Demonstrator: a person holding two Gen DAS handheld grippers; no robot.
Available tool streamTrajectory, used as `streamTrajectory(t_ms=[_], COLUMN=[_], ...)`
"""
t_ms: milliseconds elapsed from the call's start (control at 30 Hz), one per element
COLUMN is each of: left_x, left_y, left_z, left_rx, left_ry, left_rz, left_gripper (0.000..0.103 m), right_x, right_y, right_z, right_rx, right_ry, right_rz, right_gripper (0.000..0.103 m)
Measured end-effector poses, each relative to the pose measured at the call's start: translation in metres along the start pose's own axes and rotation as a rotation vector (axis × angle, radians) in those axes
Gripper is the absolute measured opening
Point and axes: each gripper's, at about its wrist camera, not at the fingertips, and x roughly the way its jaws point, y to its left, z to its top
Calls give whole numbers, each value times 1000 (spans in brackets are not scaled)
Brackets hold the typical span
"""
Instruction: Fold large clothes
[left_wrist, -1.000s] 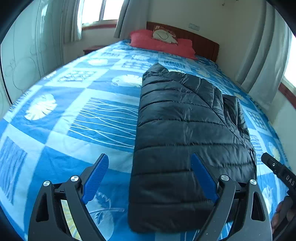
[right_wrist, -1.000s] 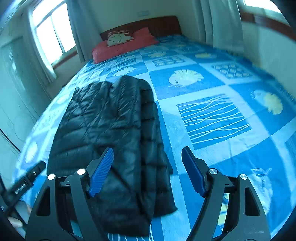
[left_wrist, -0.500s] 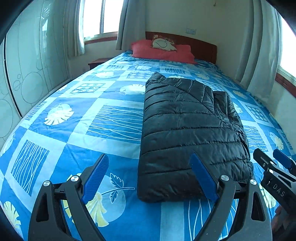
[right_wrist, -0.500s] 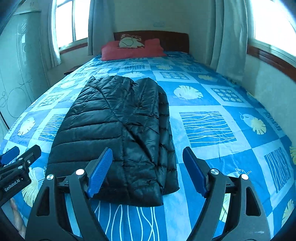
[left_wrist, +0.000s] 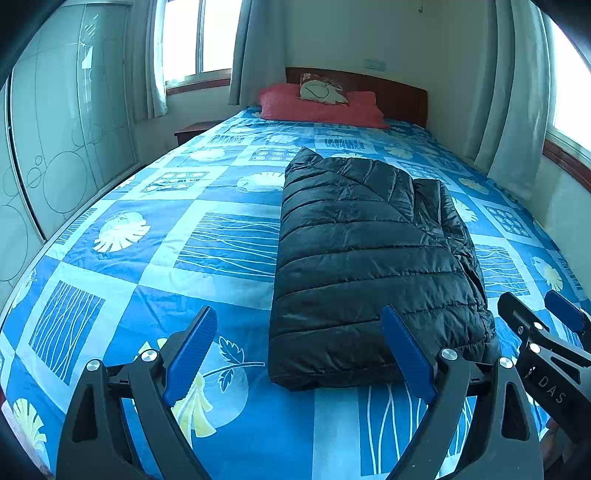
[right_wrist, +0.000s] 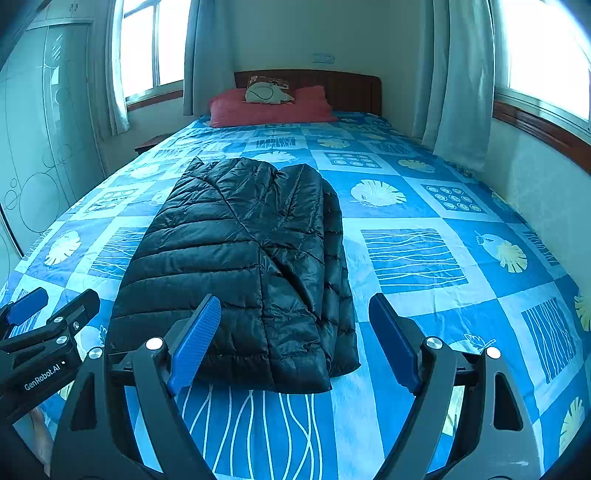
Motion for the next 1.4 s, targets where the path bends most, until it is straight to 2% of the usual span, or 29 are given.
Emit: streamTrajectory(t_ms=[267,1400], left_x=[-9,-23], left_y=[-1,-1], left_z=[1,3], left_rx=[-6,-20], left_ry=[-17,-58], left_rz=[-5,2], left_gripper=[90,90], right_x=[-4,-6], right_y=[1,-1], right_z=[0,-3], right_rx=[2,1], right_ry=[-15,-13], right_rz=[-7,-10], right_gripper=[87,89])
